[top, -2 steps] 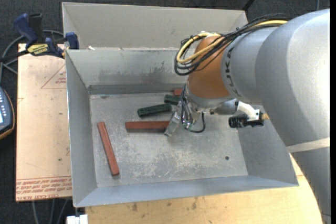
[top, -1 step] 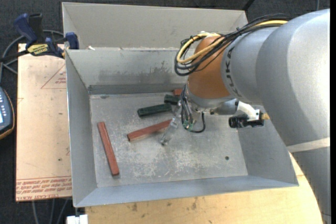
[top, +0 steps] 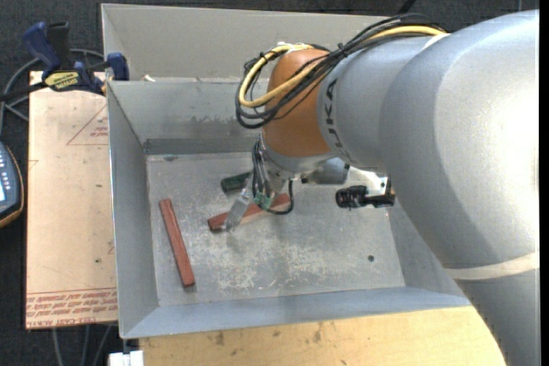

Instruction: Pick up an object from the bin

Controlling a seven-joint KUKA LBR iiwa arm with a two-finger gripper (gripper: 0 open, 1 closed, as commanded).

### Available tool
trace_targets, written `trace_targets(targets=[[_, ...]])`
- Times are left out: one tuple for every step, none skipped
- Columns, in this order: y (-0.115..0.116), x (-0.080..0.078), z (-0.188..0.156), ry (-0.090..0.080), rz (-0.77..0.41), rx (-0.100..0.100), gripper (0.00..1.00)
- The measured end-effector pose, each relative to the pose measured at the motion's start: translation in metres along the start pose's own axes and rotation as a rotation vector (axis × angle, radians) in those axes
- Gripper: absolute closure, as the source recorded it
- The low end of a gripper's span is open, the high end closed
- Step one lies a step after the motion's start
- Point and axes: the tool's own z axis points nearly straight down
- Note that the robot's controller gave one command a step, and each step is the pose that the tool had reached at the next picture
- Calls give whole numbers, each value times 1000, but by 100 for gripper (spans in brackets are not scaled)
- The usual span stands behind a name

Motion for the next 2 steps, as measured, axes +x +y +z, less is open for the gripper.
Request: trace_targets(targets=[[-6,-32,26,-1,296,-1,0],[-8,27,29,4,279,7,0]])
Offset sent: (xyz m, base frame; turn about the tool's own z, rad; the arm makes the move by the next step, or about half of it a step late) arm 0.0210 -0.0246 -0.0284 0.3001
